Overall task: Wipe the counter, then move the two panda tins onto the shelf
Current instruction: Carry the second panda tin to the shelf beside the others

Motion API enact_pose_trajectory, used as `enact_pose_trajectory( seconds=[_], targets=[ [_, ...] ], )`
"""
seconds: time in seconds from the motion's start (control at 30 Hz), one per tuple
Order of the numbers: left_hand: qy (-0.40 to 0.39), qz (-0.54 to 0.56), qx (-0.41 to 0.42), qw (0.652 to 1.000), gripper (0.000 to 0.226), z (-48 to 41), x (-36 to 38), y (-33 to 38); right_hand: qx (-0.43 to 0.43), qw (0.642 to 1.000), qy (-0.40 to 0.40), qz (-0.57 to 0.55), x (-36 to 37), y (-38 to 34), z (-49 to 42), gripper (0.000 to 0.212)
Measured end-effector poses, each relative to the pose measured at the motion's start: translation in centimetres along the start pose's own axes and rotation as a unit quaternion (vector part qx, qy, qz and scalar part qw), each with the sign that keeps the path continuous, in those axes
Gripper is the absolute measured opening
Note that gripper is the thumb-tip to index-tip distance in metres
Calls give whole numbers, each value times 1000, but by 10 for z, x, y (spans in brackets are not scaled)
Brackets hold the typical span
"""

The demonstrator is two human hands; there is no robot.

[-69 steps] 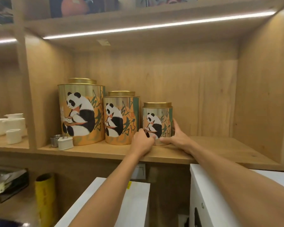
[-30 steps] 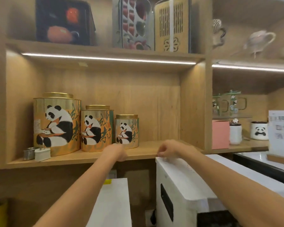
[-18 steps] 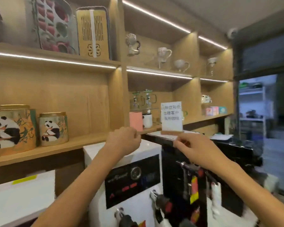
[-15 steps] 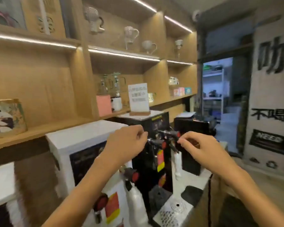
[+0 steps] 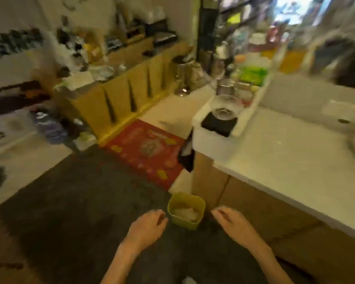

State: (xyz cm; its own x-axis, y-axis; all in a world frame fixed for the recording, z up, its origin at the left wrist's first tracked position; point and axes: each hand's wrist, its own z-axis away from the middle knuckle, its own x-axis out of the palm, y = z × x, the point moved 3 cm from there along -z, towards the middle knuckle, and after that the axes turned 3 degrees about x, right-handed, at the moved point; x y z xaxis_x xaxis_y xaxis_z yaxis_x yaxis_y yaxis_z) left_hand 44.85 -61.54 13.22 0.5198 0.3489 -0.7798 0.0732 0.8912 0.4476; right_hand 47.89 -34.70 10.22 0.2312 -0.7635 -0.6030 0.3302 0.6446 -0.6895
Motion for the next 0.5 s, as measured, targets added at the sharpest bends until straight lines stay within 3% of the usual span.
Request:
enact_pose_trajectory(
  seconds=[0.13,0.23,0.37,0.5],
  targets=[
    [-204,-81,103,970,34,-51,90,79,201,973,113,-31,-66,146,86,29],
    [-282,-144,153,936,37,-69,136,133,317,930,177,-55,-87,231,159,29],
    [-304,-204,201,909,33,-99,177,199,420,881,204,-74,-99,312,223,27],
    [-250,-237,226,911,34,-140,196,269,452,871,166,-96,-126,359,229,30]
  ],
)
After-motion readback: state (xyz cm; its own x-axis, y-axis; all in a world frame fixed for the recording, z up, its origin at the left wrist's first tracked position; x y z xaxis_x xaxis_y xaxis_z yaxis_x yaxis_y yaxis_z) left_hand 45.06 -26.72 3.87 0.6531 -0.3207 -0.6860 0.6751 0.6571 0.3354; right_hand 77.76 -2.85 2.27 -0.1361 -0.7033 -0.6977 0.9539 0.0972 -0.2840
